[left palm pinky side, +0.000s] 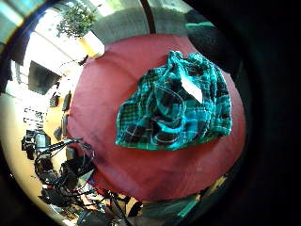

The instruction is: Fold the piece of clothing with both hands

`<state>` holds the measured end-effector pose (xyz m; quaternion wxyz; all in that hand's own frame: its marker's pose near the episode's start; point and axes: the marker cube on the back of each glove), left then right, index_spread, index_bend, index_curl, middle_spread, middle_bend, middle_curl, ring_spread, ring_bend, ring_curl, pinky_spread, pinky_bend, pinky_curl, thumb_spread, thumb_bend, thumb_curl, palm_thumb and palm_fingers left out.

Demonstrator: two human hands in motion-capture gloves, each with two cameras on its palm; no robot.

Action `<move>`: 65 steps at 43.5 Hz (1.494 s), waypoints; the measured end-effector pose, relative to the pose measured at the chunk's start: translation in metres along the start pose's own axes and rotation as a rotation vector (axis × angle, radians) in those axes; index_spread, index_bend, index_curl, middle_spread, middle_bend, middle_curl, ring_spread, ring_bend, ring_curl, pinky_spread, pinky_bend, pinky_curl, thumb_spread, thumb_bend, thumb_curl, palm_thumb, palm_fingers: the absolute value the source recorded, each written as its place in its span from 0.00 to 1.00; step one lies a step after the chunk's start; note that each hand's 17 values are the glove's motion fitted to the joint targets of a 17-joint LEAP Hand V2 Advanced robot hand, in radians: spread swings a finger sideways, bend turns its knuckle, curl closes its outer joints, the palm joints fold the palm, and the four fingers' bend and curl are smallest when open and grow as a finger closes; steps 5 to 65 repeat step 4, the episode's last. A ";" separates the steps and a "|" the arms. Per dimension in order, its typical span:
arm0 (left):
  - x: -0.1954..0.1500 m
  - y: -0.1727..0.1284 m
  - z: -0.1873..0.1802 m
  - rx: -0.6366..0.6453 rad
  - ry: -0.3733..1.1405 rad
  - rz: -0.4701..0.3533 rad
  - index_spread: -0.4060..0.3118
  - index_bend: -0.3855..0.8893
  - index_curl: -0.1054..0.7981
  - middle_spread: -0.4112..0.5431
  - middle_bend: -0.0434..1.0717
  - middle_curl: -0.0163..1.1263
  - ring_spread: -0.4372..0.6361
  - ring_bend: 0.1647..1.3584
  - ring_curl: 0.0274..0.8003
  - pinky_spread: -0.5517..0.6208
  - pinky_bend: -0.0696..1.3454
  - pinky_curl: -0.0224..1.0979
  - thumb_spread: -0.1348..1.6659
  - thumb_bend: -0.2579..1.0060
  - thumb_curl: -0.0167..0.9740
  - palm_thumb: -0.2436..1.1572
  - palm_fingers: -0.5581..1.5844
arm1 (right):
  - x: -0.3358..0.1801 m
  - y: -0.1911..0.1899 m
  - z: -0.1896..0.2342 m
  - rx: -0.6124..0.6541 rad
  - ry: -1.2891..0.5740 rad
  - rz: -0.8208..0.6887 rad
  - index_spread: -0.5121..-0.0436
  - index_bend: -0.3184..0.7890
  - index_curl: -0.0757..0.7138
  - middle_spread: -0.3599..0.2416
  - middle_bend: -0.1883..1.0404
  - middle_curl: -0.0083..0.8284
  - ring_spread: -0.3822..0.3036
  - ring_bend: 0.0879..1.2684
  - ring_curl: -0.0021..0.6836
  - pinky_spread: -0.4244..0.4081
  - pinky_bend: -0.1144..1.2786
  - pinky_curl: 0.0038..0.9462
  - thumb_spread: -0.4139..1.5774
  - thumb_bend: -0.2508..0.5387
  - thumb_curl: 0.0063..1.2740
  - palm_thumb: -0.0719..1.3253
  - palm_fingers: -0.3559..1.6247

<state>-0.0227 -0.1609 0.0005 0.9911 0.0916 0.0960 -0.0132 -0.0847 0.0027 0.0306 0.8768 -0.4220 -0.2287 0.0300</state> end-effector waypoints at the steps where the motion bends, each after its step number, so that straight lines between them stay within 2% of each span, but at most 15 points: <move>1: -0.001 0.000 0.001 -0.001 -0.004 -0.001 0.37 0.42 0.54 0.38 0.21 0.38 0.50 0.21 0.41 0.71 0.19 0.36 0.91 0.22 0.28 0.52 0.53 | -0.003 0.008 0.002 -0.056 -0.022 -0.001 0.46 0.44 0.58 0.58 0.28 0.36 0.70 0.14 0.51 0.82 0.43 0.37 0.87 0.30 0.31 0.56 0.40; 65: -0.001 -0.002 0.003 0.006 -0.001 -0.004 0.37 0.42 0.54 0.38 0.21 0.38 0.50 0.21 0.41 0.71 0.19 0.36 0.91 0.22 0.28 0.52 0.53 | -0.007 0.009 0.007 -0.072 -0.055 -0.014 0.45 0.44 0.58 0.58 0.28 0.36 0.70 0.14 0.51 0.82 0.43 0.37 0.87 0.30 0.31 0.56 0.40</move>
